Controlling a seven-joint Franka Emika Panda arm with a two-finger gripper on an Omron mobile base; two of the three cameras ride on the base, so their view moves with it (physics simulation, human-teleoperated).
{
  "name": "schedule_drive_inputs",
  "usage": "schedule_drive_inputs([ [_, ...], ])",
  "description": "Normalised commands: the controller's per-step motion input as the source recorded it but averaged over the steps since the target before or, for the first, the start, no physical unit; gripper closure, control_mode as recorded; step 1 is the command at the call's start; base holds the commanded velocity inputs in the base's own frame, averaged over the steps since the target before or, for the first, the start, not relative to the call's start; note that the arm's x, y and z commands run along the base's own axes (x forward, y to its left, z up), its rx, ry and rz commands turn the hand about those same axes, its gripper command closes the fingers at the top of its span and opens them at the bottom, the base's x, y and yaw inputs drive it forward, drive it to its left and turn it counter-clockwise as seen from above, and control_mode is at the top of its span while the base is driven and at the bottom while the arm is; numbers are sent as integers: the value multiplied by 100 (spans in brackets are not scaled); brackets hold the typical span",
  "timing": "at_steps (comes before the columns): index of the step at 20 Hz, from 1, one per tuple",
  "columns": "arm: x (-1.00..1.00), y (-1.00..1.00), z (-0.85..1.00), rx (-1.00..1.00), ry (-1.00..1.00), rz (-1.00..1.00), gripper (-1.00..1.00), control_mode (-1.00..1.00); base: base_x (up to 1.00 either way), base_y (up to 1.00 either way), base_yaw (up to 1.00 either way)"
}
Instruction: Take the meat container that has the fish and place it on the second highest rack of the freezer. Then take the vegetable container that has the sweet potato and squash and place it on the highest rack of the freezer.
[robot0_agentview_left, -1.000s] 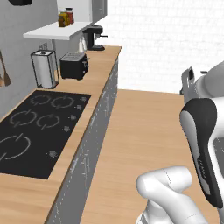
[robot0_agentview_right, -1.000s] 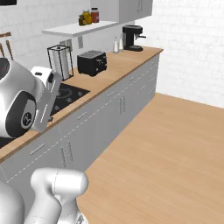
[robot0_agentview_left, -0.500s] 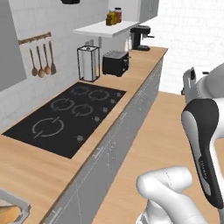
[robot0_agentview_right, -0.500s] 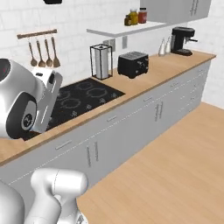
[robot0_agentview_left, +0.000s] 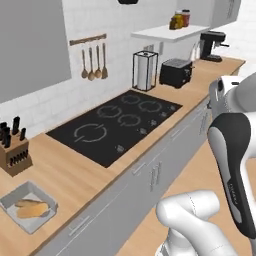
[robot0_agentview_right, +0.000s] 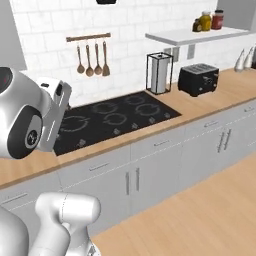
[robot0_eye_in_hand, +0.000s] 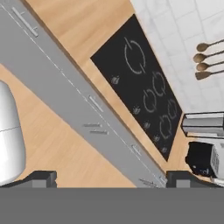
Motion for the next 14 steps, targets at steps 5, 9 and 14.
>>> schedule_drive_inputs([
  [5,0,0,0,0,0,0,-100,100,33,20,39],
  [9,0,0,0,0,0,0,-100,100,22,24,39],
  [14,0,0,0,0,0,0,-100,100,22,24,40],
])
